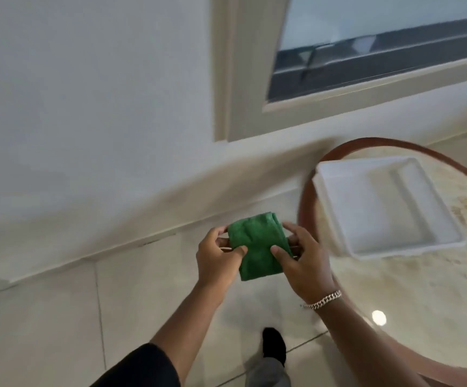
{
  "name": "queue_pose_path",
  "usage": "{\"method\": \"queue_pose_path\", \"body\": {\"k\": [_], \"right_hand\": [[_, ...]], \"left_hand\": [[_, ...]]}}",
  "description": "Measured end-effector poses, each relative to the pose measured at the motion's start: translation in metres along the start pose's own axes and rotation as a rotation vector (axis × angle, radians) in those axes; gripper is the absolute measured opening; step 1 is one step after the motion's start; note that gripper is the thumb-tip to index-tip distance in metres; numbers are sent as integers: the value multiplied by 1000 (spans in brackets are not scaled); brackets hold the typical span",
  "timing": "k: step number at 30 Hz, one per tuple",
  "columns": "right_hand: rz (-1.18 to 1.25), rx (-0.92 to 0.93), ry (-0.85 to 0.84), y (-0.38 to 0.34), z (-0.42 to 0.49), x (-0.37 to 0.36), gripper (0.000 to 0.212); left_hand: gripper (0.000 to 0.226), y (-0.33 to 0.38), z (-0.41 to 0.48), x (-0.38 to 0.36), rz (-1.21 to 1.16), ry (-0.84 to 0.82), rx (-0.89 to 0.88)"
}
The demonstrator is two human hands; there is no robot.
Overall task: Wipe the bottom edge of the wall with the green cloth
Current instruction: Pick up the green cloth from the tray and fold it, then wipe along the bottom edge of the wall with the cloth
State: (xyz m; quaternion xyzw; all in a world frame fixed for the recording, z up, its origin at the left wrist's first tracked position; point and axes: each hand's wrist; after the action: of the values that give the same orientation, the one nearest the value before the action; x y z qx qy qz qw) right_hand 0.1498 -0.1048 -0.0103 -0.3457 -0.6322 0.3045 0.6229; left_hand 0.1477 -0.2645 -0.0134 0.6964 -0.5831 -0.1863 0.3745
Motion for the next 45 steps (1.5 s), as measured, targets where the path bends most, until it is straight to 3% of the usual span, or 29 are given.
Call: {"method": "queue_pose_path", "body": {"k": [6,12,18,23,25,27,28,30,33,35,39,42,45], "right_hand": [[5,66,-193,46,-26,-189,48],[5,123,-259,144,-29,-361,46],[5,268,-251,234,4,-487,45],[74,277,-205,274,38,-571,43],[59,224,-96,286,50,-592,38],[7,156,45,294,61,-606,32],[-64,177,96,297,64,-612,31],[-231,401,132,297,64,-624,31],[-441,710,-16,299,56,-647,43],[-560,750,-112,306,51,-657,49],[-633,812,-143,313,76,-653,46],[-682,696,-78,323,94,-640,45],[-719,363,95,326,98,-637,46]], "left_hand": [[47,-127,99,111,21,108,94],[48,-263,223,158,8,180,127],[52,-357,346,173,-42,240,55],[50,-406,428,191,-29,278,-95],[45,-429,450,205,270,392,-338],[51,-457,472,222,725,532,-523],[59,-467,480,230,893,550,-510],[72,-479,490,242,1076,538,-402],[82,-481,499,247,1134,540,-389],[85,-479,502,248,1147,525,-388],[88,-475,508,256,1160,503,-400],[88,-474,508,260,1165,487,-415],[87,-475,508,260,1162,498,-420]]}}
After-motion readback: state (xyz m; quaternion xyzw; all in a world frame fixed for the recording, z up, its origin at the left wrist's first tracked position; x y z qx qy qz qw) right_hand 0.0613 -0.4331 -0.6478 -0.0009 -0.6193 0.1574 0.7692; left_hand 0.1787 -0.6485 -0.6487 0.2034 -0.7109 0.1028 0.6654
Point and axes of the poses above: each hand's wrist, its own z-axis towards the middle knuckle, its own x-axis out of the back of the hand, y = z × x, and after that the axes turned 9 degrees about x, right-handed
